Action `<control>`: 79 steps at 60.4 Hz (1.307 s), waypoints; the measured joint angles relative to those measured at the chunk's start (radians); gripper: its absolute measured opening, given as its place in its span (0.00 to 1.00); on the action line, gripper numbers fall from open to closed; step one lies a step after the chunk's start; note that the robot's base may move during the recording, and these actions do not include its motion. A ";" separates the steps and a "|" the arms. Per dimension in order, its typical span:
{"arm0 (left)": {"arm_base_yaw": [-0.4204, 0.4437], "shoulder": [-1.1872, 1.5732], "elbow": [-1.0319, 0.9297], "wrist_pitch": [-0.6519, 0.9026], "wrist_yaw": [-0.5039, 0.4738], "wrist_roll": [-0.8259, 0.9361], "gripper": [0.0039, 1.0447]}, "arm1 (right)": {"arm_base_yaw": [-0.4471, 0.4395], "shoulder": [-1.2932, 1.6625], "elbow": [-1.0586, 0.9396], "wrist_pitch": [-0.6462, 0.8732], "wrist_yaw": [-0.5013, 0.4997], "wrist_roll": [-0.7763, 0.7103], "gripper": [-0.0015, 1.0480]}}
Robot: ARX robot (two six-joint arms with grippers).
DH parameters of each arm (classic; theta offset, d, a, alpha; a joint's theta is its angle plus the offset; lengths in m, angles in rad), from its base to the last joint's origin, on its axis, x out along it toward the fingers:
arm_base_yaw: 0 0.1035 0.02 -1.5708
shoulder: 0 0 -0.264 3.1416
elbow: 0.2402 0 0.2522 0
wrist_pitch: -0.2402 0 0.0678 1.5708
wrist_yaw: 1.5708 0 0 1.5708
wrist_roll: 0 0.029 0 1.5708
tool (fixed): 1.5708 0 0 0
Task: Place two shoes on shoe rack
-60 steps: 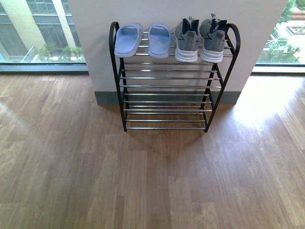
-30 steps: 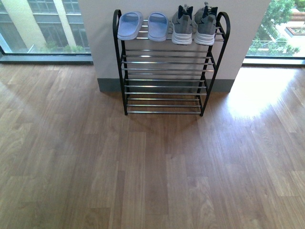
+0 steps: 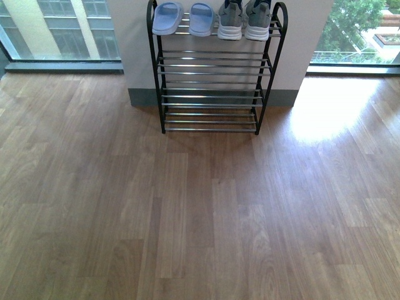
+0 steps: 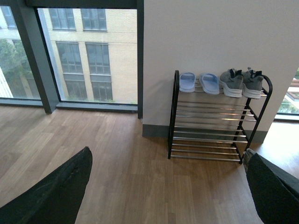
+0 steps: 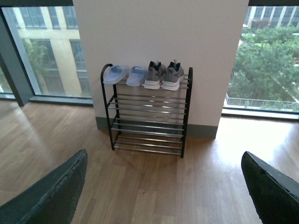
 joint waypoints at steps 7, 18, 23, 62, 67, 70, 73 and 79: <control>0.000 0.000 0.000 0.000 0.000 0.000 0.91 | 0.000 0.000 0.000 0.000 0.001 0.000 0.91; 0.000 0.000 0.000 0.000 0.000 0.000 0.91 | 0.000 -0.001 0.000 0.000 0.000 0.000 0.91; 0.000 0.000 0.000 0.000 0.000 0.000 0.91 | 0.000 -0.001 0.000 0.000 0.000 0.000 0.91; 0.000 0.000 0.000 0.000 0.000 0.000 0.91 | 0.000 -0.001 0.000 0.000 0.000 0.000 0.91; 0.000 0.000 0.000 0.000 0.000 0.000 0.91 | 0.000 -0.001 0.000 0.000 0.000 0.000 0.91; 0.000 0.000 0.000 0.000 0.000 0.000 0.91 | 0.000 -0.001 0.000 0.000 0.000 0.000 0.91; 0.000 0.000 0.000 0.000 0.000 0.000 0.91 | 0.000 -0.001 0.000 0.000 0.000 0.000 0.91; 0.000 0.000 0.000 0.000 0.000 0.000 0.91 | 0.000 -0.001 0.000 0.000 0.000 0.000 0.91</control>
